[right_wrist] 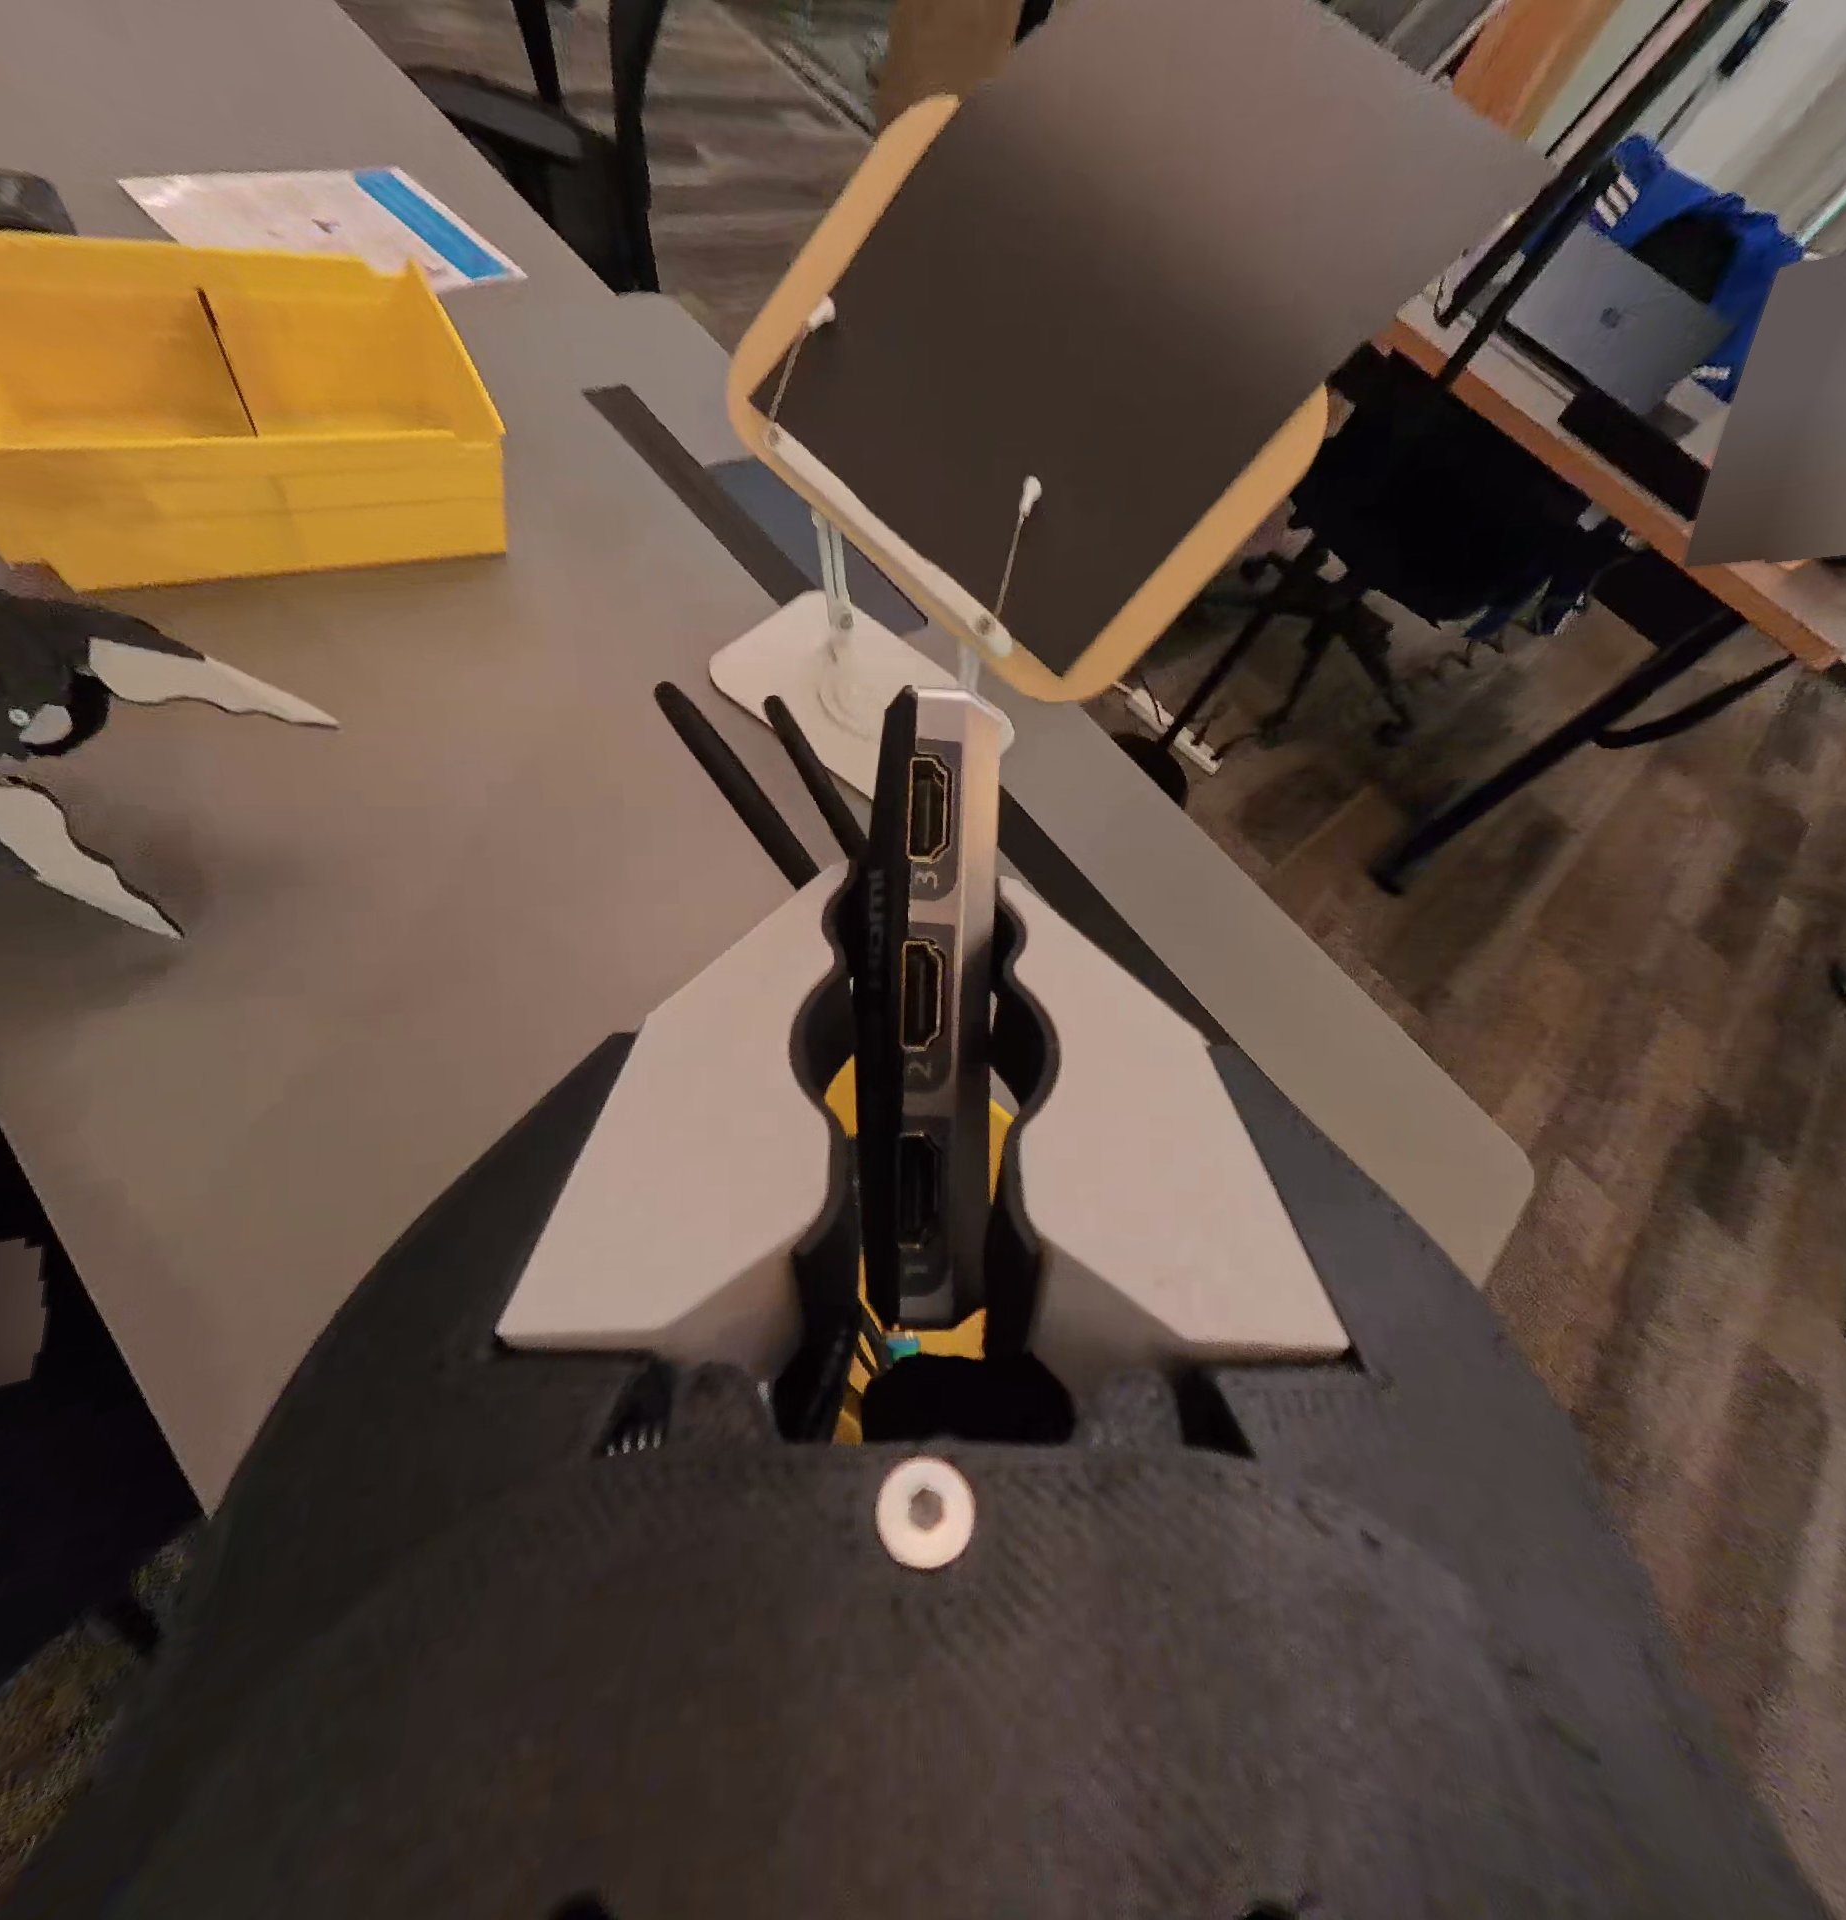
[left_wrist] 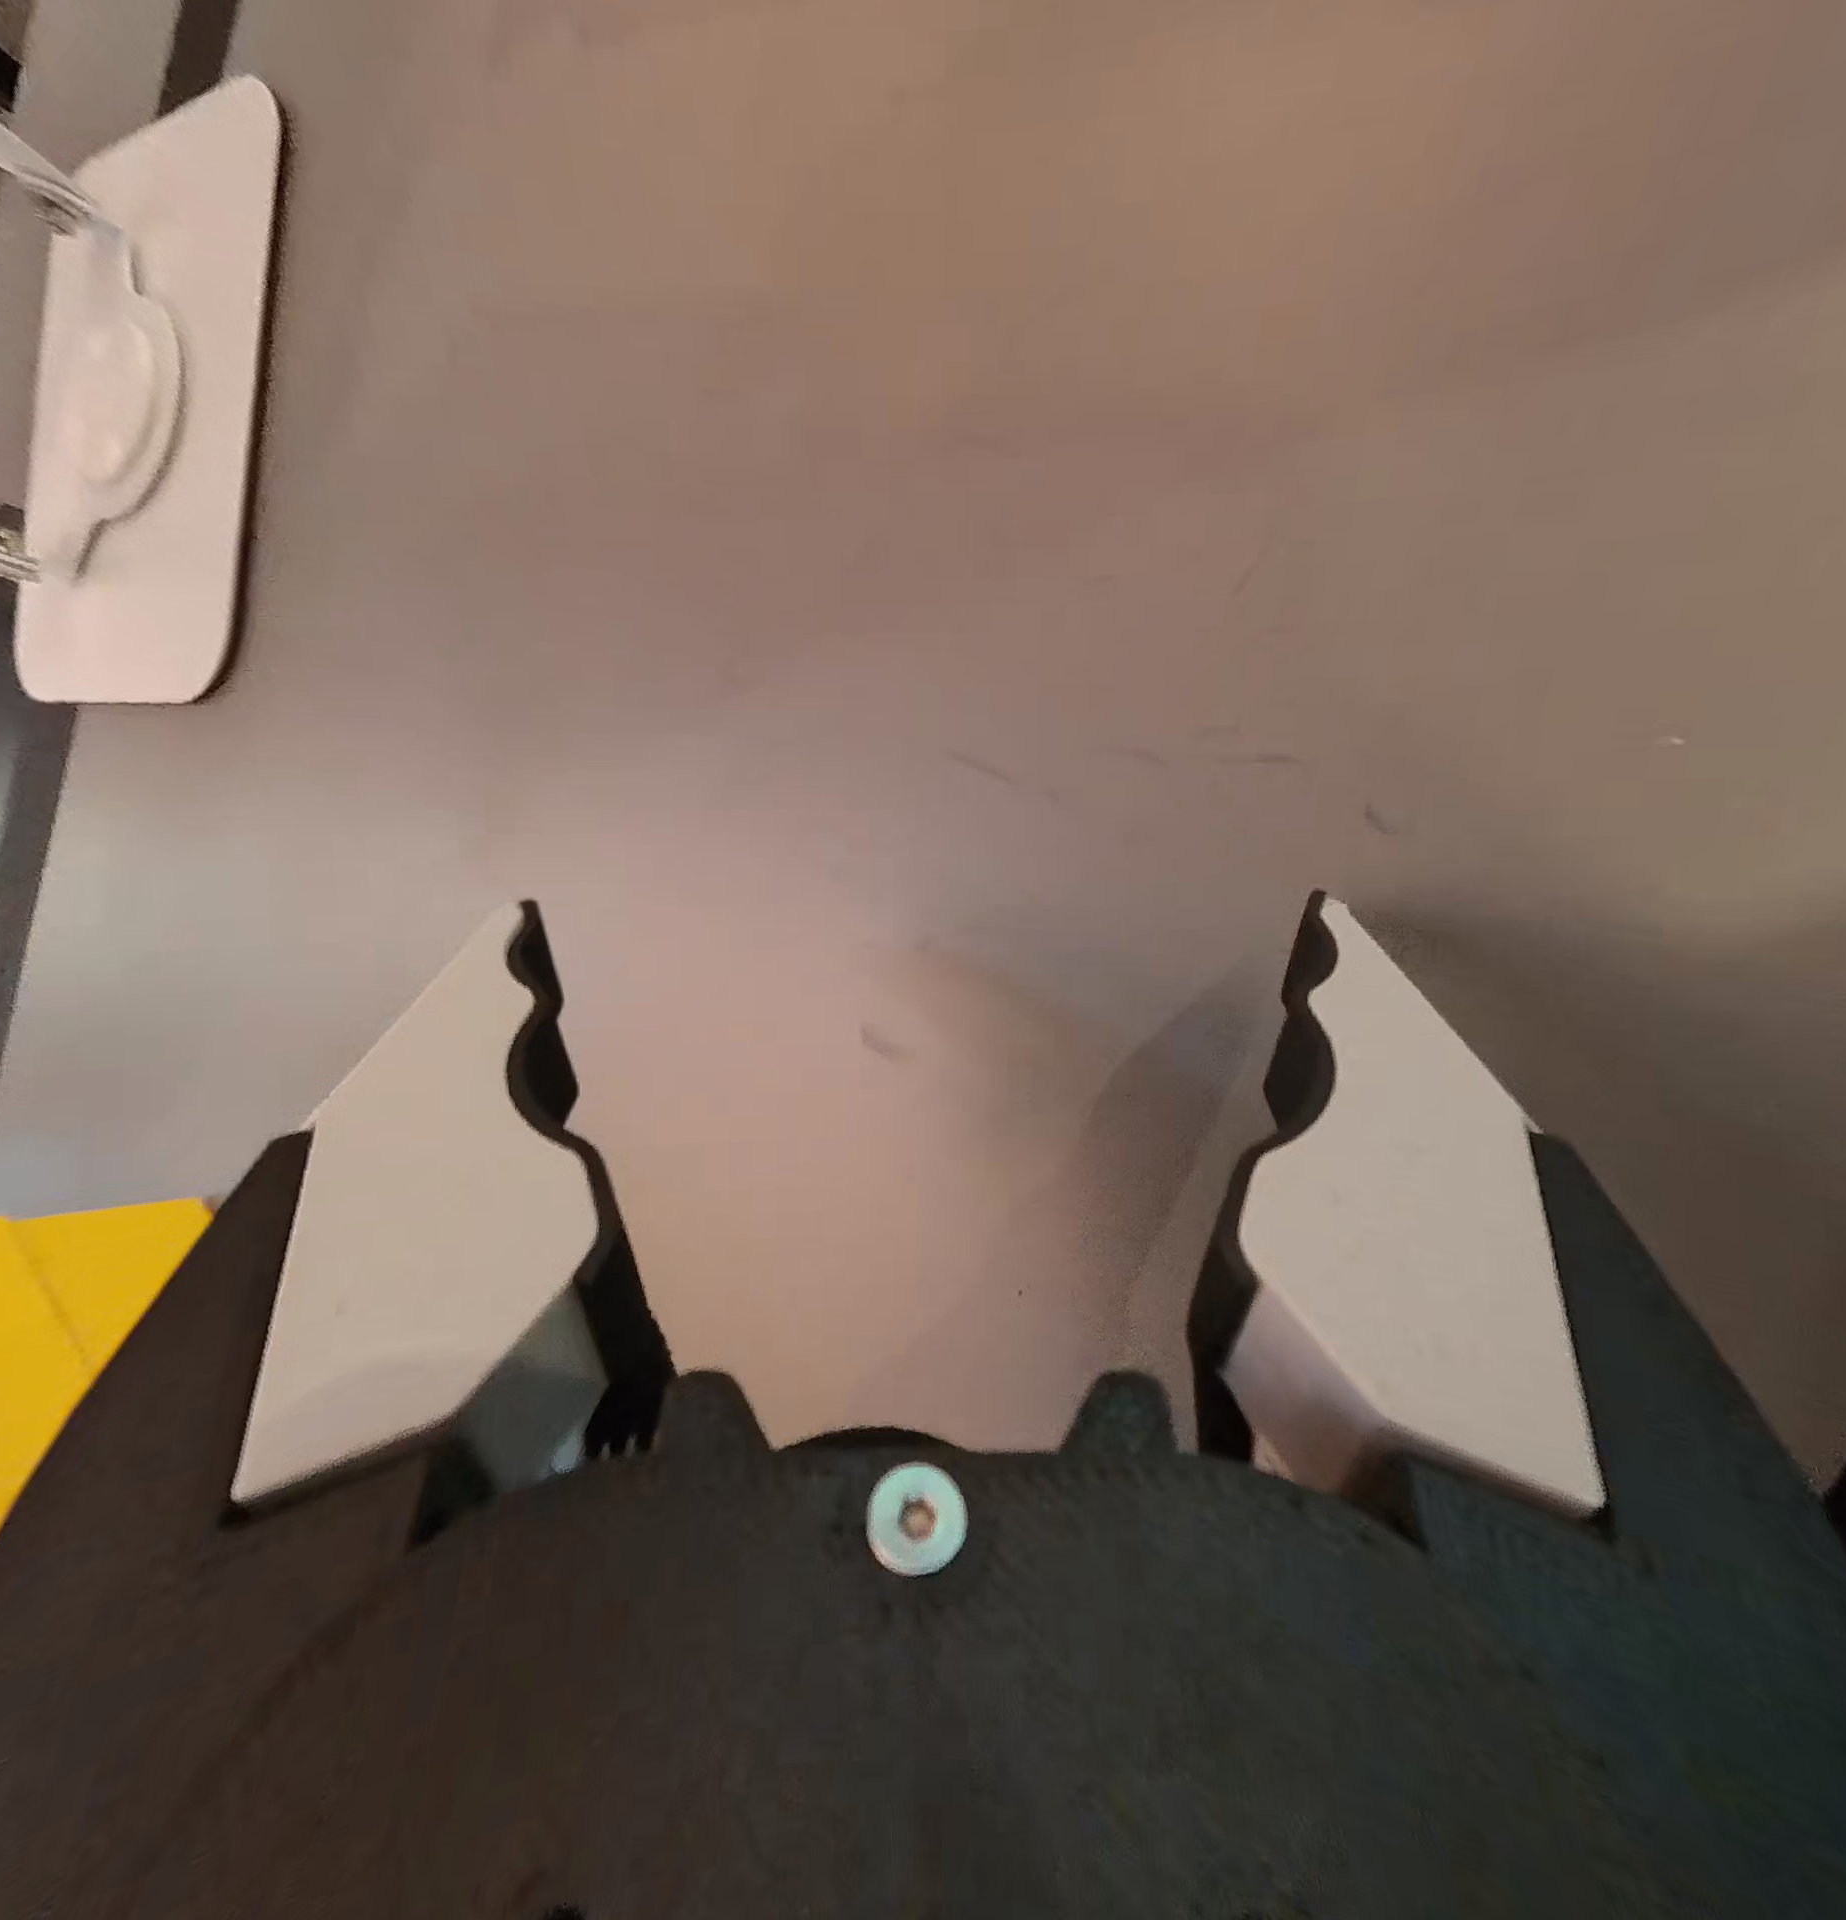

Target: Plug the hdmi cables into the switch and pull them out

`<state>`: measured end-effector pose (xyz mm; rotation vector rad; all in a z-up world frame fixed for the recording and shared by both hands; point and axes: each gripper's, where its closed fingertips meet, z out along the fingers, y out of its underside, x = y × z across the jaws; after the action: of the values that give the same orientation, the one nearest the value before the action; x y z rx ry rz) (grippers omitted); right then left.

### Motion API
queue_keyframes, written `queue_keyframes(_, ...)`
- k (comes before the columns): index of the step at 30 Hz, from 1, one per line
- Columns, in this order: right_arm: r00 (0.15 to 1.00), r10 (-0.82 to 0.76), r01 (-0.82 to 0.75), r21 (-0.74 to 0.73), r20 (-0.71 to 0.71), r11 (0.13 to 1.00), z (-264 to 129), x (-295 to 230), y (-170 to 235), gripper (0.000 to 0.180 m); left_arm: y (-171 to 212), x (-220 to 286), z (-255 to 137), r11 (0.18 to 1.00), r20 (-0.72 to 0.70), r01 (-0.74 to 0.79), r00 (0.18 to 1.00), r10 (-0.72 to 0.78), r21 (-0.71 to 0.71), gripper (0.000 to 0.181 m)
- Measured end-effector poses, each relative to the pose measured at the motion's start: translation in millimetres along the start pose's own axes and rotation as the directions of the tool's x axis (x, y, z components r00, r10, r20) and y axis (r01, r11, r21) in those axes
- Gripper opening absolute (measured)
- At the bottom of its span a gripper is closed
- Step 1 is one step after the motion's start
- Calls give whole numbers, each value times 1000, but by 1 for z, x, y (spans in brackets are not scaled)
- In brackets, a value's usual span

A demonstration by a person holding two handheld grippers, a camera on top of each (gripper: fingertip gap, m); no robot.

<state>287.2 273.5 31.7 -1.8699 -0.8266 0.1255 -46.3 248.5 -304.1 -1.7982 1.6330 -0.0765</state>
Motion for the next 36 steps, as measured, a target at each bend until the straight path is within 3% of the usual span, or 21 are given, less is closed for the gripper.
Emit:
queue_keyframes(9, 999, 17, -30, -276, -48, 961, 14, 36, 83, 18, 3, 9, 10, 1000, -50, 26, 998, -27, -10, 130)
queue_keyframes(19, 993, 33, 49, -645, 115, 762, 69, 30, 192, 19, 3, 13, 13, 998, -89, 66, 994, -65, 0, 127)
queue_keyframes(28, 950, -86, 286, -725, 301, 627, 120, 9, 222, 18, 3, 15, 16, 995, -121, 100, 988, -98, 11, 126)
queue_keyframes(31, 913, -122, 381, -711, 389, 591, 134, -3, 226, 18, 3, 15, 16, 994, -126, 105, 987, -102, 15, 126)
queue_keyframes(36, 789, -243, 609, -667, 564, 429, 152, -24, 244, 20, 4, 16, 16, 994, -134, 111, 985, -107, 21, 125)
